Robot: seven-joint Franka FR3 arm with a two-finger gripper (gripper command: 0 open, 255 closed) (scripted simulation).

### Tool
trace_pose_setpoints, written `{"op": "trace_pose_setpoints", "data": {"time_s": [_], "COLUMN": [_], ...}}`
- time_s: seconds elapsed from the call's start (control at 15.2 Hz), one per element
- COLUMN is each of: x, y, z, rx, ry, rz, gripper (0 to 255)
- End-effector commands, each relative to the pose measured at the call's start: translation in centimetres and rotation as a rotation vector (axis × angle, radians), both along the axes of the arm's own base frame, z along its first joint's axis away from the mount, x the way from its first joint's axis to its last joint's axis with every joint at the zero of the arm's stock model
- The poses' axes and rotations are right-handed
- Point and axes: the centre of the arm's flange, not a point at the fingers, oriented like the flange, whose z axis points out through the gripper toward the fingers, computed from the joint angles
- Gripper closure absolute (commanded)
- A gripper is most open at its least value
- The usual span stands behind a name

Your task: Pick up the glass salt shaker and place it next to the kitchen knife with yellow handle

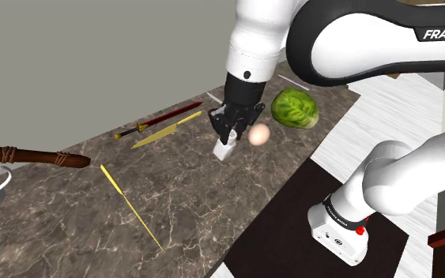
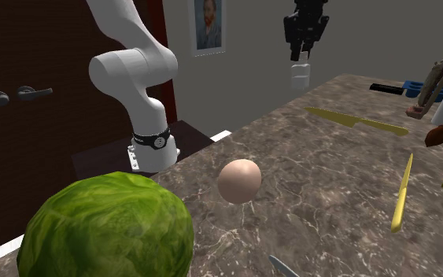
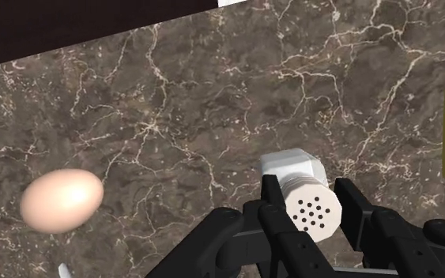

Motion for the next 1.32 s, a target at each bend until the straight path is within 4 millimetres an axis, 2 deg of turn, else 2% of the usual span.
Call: {"op": "trace_pose_setpoints", "data": {"time_s": [0.0,0.66,1.25], "x": [-0.2,-1.4,-1.4], "y": [3.1,16.1,16.1], "z": [-0.1,0.0,-4.8], "rx": [0.002,0.002,0.002], "ry": [0.001,0.001,0.001], "rz": [-0.001,-0.001,-0.001], "gripper": [255,255,255]}}
